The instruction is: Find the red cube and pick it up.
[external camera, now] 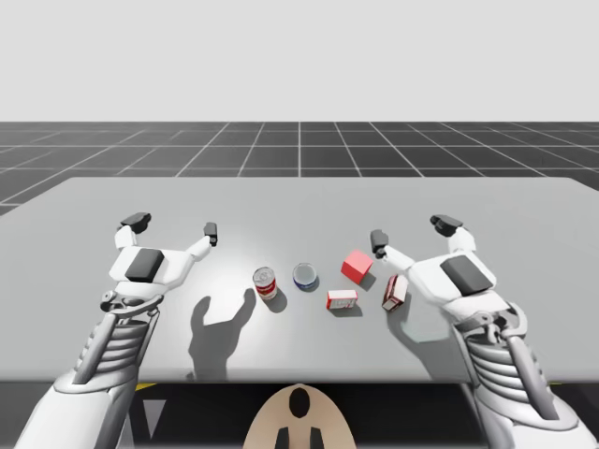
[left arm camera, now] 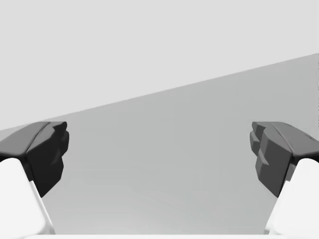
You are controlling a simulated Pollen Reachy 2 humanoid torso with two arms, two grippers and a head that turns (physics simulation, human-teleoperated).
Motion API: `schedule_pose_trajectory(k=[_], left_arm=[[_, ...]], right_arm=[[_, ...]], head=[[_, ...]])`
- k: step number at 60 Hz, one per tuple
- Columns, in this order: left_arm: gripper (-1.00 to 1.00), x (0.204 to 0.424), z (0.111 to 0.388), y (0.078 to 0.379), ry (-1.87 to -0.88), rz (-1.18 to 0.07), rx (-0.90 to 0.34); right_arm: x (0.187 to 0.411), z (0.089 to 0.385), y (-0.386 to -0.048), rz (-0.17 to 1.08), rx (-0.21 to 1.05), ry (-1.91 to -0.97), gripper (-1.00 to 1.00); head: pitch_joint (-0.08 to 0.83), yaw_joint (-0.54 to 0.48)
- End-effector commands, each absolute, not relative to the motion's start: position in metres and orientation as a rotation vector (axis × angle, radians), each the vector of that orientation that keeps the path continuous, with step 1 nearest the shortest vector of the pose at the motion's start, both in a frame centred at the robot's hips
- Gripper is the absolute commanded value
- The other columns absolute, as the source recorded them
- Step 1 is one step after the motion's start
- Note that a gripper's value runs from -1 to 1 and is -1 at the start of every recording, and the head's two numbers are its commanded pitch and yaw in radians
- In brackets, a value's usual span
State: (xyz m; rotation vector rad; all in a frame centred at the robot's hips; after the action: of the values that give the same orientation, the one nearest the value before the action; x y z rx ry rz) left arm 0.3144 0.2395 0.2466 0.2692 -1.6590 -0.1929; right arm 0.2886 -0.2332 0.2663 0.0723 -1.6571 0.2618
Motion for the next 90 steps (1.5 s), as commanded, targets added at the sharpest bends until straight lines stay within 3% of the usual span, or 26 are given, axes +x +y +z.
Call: schedule_pose_trajectory(k=[1, 5, 13, 24, 46, 54, 90], left_arm=[[-1.0, 0.314, 0.247, 0.239, -1.657, -0.191, 0.259], [-1.0, 0.314, 0.247, 0.24, -1.655, -0.189, 0.252], [-1.0, 0.314, 0.247, 0.241, -1.654, -0.189, 0.249], [-1.0, 0.315, 0.247, 0.241, -1.653, -0.19, 0.251], [-1.0, 0.315, 0.247, 0.243, -1.654, -0.189, 0.254], [-1.0, 0.315, 0.247, 0.243, -1.652, -0.191, 0.253], [-1.0, 0.316, 0.247, 0.244, -1.651, -0.192, 0.253]], right_arm=[[0.289, 0.263, -0.244, 0.387, 0.158, -1.52, -1.0], [0.294, 0.259, -0.249, 0.508, 0.193, -1.421, -1.0], [0.306, 0.256, -0.256, 0.596, 0.327, -1.269, -1.0], [0.316, 0.259, -0.256, 0.748, 0.336, -1.148, -1.0], [0.367, 0.246, -0.242, 0.811, 0.381, -0.919, -1.0], [0.383, 0.236, -0.239, 0.806, 0.385, -0.861, -1.0], [0.411, 0.191, -0.228, 0.821, 0.318, -0.724, -1.0]], head=[[0.634, -0.25], [0.631, -0.25], [0.635, -0.25], [0.637, -0.25], [0.645, -0.24], [0.65, -0.24], [0.66, -0.23]])
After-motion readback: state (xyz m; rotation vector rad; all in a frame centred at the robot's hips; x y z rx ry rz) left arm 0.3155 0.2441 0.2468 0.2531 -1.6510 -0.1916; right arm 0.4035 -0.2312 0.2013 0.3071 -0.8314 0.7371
